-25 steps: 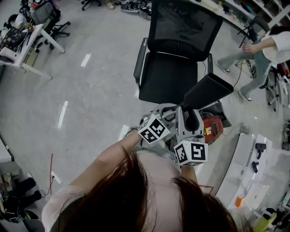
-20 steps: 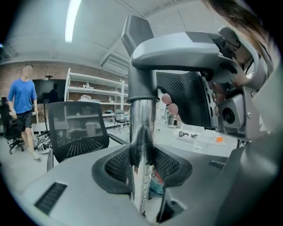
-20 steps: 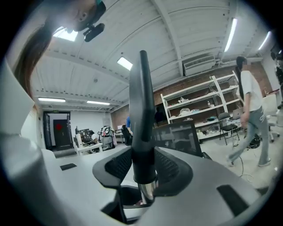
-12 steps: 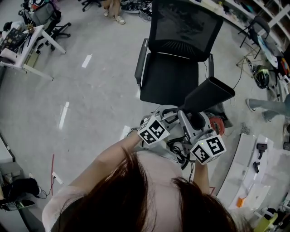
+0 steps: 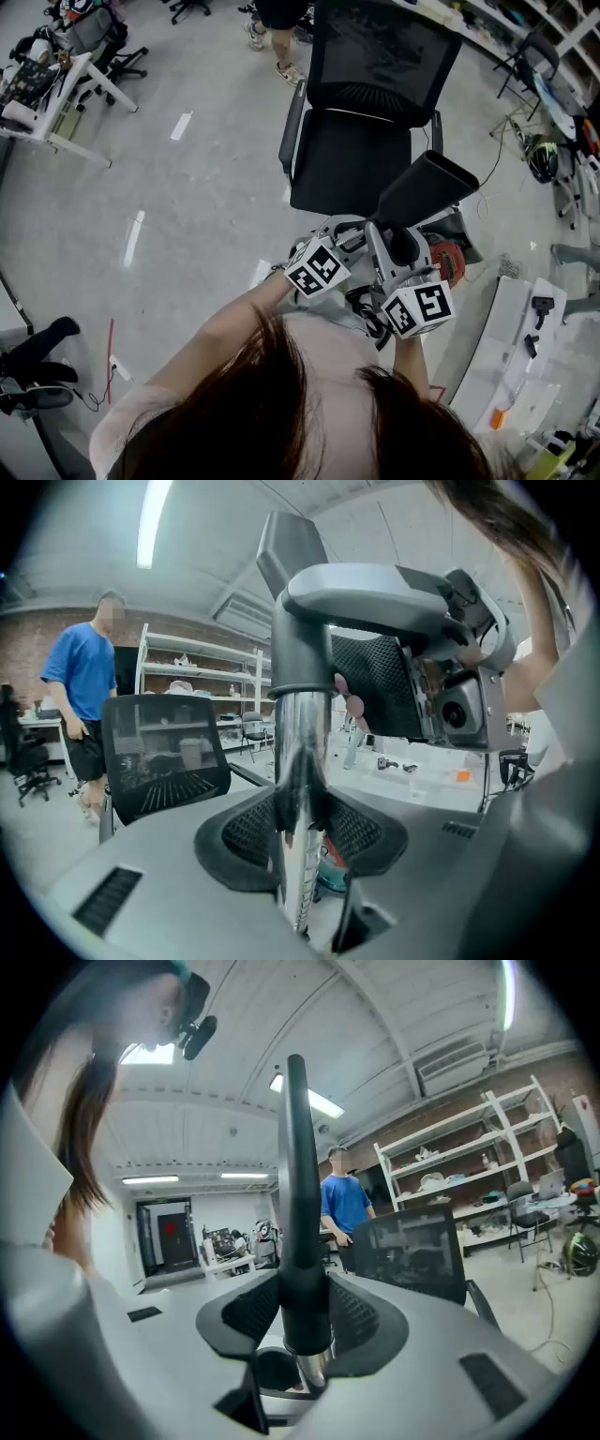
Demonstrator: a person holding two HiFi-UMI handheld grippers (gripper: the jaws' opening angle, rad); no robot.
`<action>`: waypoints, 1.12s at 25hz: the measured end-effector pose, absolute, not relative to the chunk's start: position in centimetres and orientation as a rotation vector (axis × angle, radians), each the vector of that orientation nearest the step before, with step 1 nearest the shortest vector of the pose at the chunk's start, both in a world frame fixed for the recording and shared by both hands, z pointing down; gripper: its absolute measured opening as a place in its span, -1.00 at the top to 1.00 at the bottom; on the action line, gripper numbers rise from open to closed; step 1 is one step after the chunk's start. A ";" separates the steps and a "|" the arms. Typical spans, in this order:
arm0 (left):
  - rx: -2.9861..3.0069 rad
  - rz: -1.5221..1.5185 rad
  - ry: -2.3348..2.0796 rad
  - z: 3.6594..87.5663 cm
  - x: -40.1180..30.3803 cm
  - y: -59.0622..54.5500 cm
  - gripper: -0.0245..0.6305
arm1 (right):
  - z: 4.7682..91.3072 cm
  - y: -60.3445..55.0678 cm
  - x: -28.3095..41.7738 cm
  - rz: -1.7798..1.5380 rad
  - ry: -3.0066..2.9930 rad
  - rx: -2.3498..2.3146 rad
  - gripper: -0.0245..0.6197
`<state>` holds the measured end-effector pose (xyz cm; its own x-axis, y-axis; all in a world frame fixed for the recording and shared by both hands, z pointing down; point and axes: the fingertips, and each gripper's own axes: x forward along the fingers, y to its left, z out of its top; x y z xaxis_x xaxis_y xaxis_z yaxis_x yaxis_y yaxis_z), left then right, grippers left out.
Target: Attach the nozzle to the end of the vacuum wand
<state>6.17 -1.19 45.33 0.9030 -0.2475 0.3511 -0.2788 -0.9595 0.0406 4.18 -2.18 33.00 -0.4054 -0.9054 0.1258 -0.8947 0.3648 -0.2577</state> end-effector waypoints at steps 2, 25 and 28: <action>2.974 0.533 -0.426 45.3 6.1 -1.4 0.45 | 33.0 -2.3 4.2 -0.418 2.509 -1.767 0.40; 2.945 0.575 -0.594 45.7 7.7 0.4 0.45 | 33.4 0.2 5.9 -0.373 2.761 -1.670 0.40; 2.948 0.567 -0.637 45.6 8.4 1.4 0.45 | 33.5 1.4 6.6 -0.356 2.804 -1.646 0.40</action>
<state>8.39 1.40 45.58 0.8457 -0.3848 0.3698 -0.4117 -0.9113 -0.0068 6.59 1.37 33.47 -0.4874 -0.8452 0.2191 -0.8732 0.4722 -0.1210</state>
